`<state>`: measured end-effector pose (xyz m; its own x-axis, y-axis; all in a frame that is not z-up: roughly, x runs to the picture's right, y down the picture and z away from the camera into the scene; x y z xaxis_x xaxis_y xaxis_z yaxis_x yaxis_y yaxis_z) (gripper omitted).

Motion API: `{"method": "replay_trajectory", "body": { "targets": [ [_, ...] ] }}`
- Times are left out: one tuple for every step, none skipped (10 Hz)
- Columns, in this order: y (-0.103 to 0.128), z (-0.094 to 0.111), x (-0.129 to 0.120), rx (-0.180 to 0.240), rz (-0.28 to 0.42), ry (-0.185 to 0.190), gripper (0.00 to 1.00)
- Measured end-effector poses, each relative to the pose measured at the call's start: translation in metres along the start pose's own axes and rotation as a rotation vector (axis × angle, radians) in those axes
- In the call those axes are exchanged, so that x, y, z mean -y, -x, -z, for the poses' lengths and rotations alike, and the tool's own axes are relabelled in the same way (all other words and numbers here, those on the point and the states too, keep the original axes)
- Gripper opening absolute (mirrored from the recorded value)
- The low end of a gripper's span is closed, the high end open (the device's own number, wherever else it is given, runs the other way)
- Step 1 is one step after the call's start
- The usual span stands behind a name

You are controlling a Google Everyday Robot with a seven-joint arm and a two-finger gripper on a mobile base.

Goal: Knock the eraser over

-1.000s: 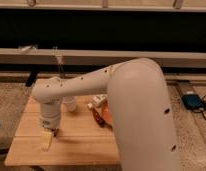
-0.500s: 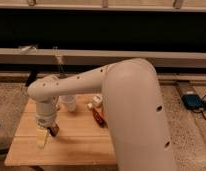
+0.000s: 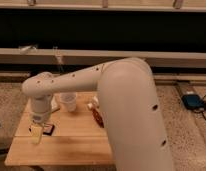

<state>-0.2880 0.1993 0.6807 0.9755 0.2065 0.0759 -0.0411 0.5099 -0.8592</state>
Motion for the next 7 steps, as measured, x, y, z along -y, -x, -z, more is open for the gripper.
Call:
{"method": "replay_trajectory", "body": {
  "targets": [
    [-0.002, 0.007, 0.003, 0.027, -0.013, -0.011, 0.80],
    [-0.007, 0.018, 0.008, 0.066, -0.024, -0.012, 0.80],
    [-0.012, 0.026, 0.013, 0.095, -0.034, -0.011, 0.80],
    [-0.011, 0.028, 0.013, 0.101, -0.033, -0.012, 0.80],
    [-0.010, 0.027, 0.012, 0.101, -0.029, -0.010, 0.80],
    [-0.011, 0.027, 0.012, 0.101, -0.030, -0.011, 0.80],
    [-0.012, 0.028, 0.013, 0.102, -0.033, -0.011, 0.80]
  ]
}}
